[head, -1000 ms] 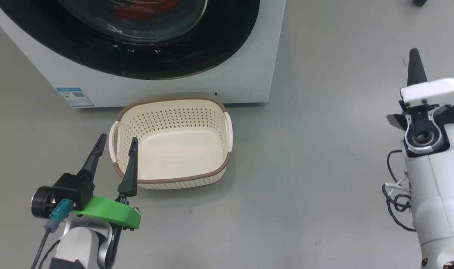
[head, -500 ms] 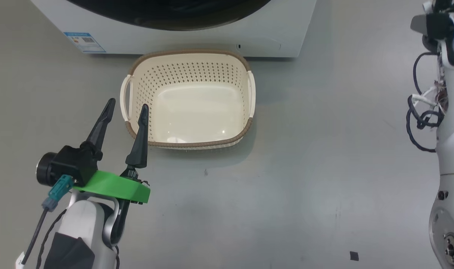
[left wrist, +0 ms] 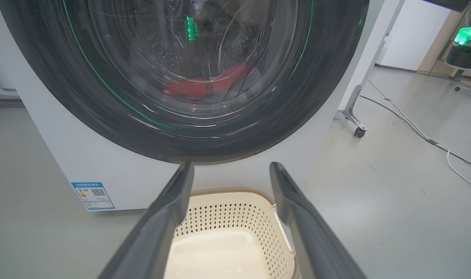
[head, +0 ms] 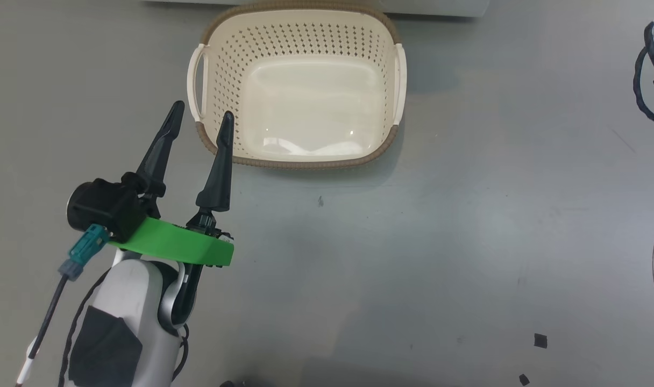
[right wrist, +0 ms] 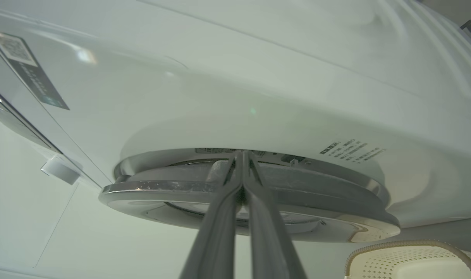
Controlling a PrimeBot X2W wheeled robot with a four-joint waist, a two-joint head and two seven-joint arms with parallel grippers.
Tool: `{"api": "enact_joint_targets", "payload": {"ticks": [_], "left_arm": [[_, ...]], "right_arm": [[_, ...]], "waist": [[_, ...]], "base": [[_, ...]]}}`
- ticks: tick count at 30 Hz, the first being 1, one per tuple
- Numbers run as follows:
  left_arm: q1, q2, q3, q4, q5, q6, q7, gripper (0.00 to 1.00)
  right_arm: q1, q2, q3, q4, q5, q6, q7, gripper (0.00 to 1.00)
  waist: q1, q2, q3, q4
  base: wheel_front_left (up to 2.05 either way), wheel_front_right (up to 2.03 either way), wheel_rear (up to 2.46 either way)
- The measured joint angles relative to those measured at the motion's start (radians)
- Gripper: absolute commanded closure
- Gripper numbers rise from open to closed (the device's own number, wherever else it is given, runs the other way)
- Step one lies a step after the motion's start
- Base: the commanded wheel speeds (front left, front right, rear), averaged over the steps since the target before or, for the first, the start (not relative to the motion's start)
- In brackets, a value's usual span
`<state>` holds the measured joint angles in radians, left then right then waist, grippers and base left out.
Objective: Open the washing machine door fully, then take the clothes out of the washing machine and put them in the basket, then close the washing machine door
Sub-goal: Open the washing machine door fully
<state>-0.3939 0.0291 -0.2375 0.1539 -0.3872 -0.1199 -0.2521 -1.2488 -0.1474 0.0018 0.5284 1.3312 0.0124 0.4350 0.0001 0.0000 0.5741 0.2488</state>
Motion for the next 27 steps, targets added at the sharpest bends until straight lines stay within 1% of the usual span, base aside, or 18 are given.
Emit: {"api": "enact_joint_targets", "payload": {"ticks": [4,11,19,22,27], "left_arm": [[-0.018,-0.001,-0.024,-0.004,-0.018,0.0,0.0,0.0],[-0.047,-0.003,-0.056,-0.01,-0.063,0.0,0.0,0.0],[-0.058,-0.005,-0.06,-0.026,-0.086,0.0,0.0,0.0],[-0.063,-0.005,-0.068,-0.027,-0.089,0.0,0.0,0.0],[-0.078,-0.007,-0.069,-0.028,-0.103,0.0,0.0,0.0]], "right_arm": [[-0.052,-0.001,0.033,0.002,-0.004,-0.017,0.042,1.0],[-0.129,-0.012,0.048,0.014,-0.024,-0.042,0.063,1.0],[-0.2,-0.008,0.082,0.037,-0.042,-0.066,0.089,1.0],[-0.219,-0.01,0.083,0.043,-0.042,-0.065,0.089,1.0],[-0.226,-0.019,0.085,0.069,-0.042,-0.049,0.103,1.0]], "waist": [[0.0001,0.0,0.039,0.019],[0.0,0.0,0.091,0.061],[0.0,0.0,0.137,0.104],[0.0,0.0,0.154,0.114],[-0.0001,0.0,0.168,0.13]], "base": [[0.0,0.0,0.0],[0.0,0.0,0.0],[0.0,0.0,0.0],[0.0,0.0,0.0],[0.0,0.0,0.0]]}}
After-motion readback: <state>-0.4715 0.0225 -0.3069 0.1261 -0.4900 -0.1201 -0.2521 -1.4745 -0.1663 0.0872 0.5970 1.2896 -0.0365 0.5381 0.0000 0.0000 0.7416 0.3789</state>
